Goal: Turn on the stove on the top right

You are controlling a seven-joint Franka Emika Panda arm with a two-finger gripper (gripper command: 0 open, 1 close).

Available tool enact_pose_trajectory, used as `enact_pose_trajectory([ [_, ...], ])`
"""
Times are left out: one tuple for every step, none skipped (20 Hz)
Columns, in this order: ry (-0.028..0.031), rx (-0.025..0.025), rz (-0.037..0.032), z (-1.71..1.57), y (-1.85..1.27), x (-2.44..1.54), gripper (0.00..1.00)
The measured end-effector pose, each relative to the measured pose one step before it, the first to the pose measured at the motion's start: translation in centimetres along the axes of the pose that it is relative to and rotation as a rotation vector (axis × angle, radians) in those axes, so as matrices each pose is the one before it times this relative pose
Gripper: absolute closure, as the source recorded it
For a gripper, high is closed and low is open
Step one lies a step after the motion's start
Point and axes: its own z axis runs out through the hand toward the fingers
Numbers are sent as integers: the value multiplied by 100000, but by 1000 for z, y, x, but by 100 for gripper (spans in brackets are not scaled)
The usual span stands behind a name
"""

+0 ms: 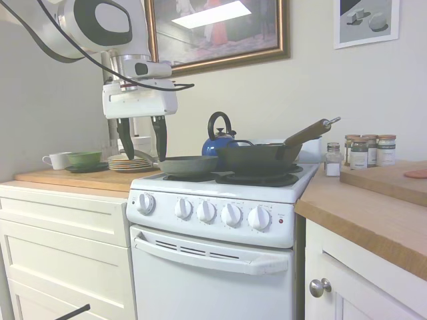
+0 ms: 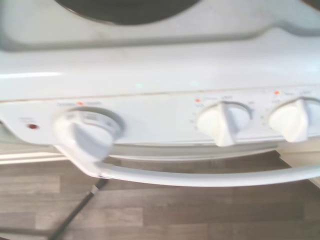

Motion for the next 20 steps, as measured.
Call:
enact_pose_trajectory([
  [-127, -526, 345, 400, 176, 319, 0],
  [-131, -604, 479, 420, 229, 367, 0],
  [-248, -474, 688, 434, 285, 420, 0],
  [-25, -384, 727, 450, 281, 466, 0],
  [-130, -580, 720, 538, 308, 484, 0],
  [-280, -436, 792, 593, 305, 507, 0],
  [-343, -515, 662, 651, 328, 511, 100],
  [-144, -612, 558, 666, 306, 507, 100],
  [-184, -526, 435, 561, 233, 417, 100],
  [-364, -504, 74, 458, 183, 311, 100],
  [-186, -525, -124, 339, 98, 223, 100],
  [353, -404, -400, 192, -33, 200, 100],
  [488, -254, -479, 122, -104, 203, 100],
  [333, -356, -460, 186, -47, 120, 100],
  [28, -338, -137, 285, 34, 100, 100],
  [-54, -293, 94, 294, 91, 141, 100],
  [23, -231, 168, 300, 126, 187, 100],
  [-100, -266, 246, 327, 141, 185, 100],
  [4, 103, 443, 317, 107, 206, 100],
  [-80, 36, 529, 329, 138, 217, 100],
])
